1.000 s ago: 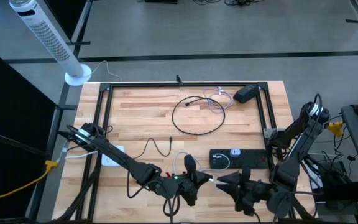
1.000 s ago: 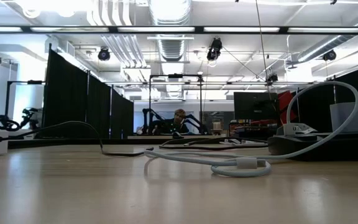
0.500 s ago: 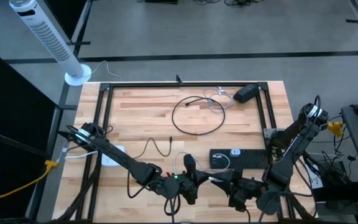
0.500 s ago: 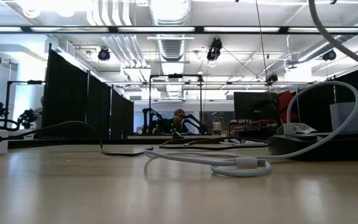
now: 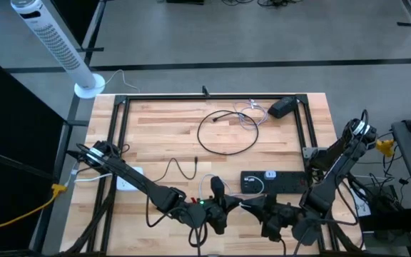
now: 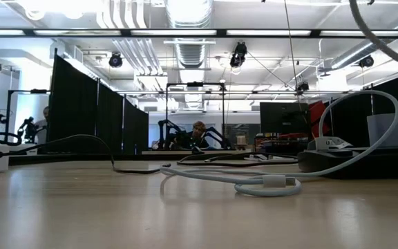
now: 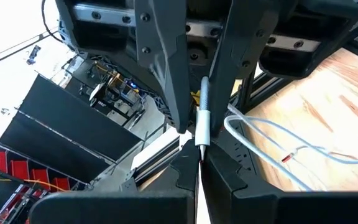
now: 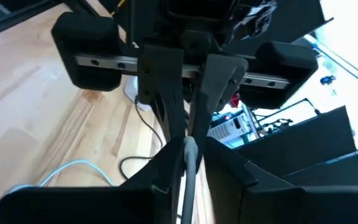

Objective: Insert USB
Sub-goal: Insert the bottom white charger cable into the charger adapter on the bottom black outlet extension

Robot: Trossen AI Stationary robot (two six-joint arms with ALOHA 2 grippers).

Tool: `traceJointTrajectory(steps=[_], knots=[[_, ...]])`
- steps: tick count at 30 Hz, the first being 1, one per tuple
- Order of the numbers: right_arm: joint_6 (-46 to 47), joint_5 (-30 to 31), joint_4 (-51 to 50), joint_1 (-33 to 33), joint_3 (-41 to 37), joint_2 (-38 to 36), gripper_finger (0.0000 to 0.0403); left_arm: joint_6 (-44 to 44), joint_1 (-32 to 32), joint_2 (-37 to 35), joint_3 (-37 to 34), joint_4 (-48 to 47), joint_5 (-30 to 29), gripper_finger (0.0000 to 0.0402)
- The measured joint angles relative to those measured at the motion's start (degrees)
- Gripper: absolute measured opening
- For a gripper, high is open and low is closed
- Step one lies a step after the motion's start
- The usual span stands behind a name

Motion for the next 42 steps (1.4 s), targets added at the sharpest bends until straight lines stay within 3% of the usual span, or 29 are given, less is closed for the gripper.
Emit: traceJointTrajectory(steps=[8,18,26,30,34,38,42], knots=[[1.2,-0.6,-0.4,-0.6,0.0,0.0,0.0077,-0.2,0.0,0.0,0.0,-0.4,0.0,0.0000],[1.9,-0.7,-0.7,-0.6,0.0,0.0,0.0012,-0.4,0.0,0.0,0.0,-0.5,0.0,0.0000],[10.2,-1.5,-4.9,-0.7,0.2,-1.5,0.0011,-0.4,0.1,0.0,0.0,-1.4,-1.0,0.0000],[22.7,-4.0,-18.0,-0.7,4.6,-3.2,0.0011,-0.5,0.1,-0.1,0.0,-4.9,-1.5,0.0001],[41.1,-5.7,-38.1,-0.7,11.4,-4.1,0.0011,-1.4,0.1,0.0,0.0,-8.1,-5.2,0.0006],[63.3,-13.7,-57.2,-2.8,16.2,-4.0,0.0011,-2.1,0.3,0.0,0.0,-10.6,-10.8,0.0009],[80.2,-25.5,-70.0,-6.1,16.7,-4.2,0.0011,-2.8,0.7,0.0,0.0,-12.0,-12.5,0.0008]])
